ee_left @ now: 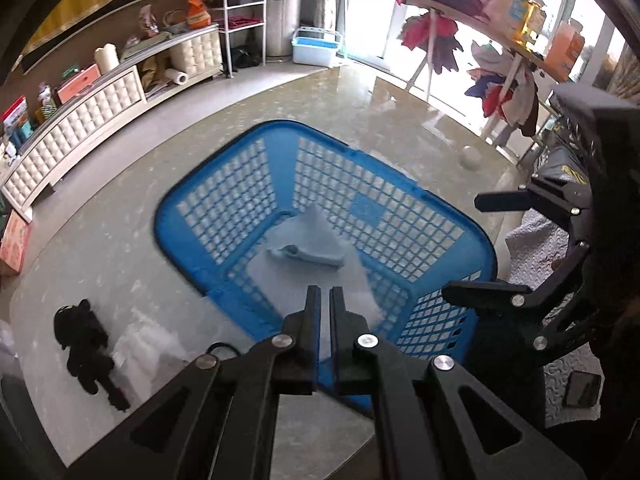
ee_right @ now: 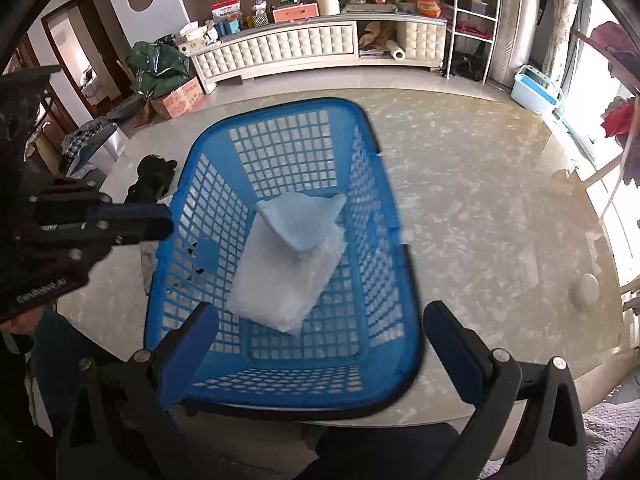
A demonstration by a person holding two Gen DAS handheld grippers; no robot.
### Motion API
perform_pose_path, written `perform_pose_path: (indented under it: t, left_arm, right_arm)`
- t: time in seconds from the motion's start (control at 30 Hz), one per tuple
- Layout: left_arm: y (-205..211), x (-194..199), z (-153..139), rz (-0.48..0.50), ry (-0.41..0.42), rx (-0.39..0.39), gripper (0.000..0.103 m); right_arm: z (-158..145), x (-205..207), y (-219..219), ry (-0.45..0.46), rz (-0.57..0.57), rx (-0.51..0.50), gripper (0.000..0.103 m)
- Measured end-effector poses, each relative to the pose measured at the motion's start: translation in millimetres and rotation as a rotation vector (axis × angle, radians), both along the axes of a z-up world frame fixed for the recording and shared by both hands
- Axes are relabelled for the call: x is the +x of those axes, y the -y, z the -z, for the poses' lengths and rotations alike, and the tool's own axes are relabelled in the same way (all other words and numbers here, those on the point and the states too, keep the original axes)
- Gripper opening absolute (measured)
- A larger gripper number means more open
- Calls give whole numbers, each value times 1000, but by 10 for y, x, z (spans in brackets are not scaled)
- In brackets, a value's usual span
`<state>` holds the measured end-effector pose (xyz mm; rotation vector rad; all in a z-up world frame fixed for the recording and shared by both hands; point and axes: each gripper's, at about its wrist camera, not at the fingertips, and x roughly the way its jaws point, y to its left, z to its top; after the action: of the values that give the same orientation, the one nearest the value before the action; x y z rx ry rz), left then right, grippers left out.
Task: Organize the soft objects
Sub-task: 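Move the right gripper back to the grey fuzzy pad on the table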
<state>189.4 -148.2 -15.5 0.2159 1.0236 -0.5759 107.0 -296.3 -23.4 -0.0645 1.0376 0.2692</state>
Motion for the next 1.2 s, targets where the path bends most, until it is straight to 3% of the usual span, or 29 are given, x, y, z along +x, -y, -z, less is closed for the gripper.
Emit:
perform_pose_path:
  t: [0.33, 0.4, 0.63, 0.8, 0.9, 1.03, 1.2]
  left_arm:
    - [318, 22, 275, 28, -49, 42, 4]
    - [325, 24, 308, 21, -51, 50, 24]
    - [288, 19, 274, 16, -33, 55, 49]
    - [245, -4, 223, 10, -27, 47, 75]
    - [179, -19, 190, -14, -21, 46, 82]
    - [15, -65, 89, -50, 9, 37, 83]
    - [-278, -145, -52, -90, 34, 15, 94]
  right_arm:
    - [172, 89, 204, -29, 54, -26, 103]
    - [219, 107, 203, -37, 57, -43, 103]
    - [283, 129, 214, -53, 58, -53, 102]
    - [230, 119, 239, -47, 63, -54, 102]
    - [195, 108, 207, -41, 59, -59, 102]
    - [138, 86, 139, -30, 53, -70, 102]
    - [32, 65, 1, -5, 40, -80, 102]
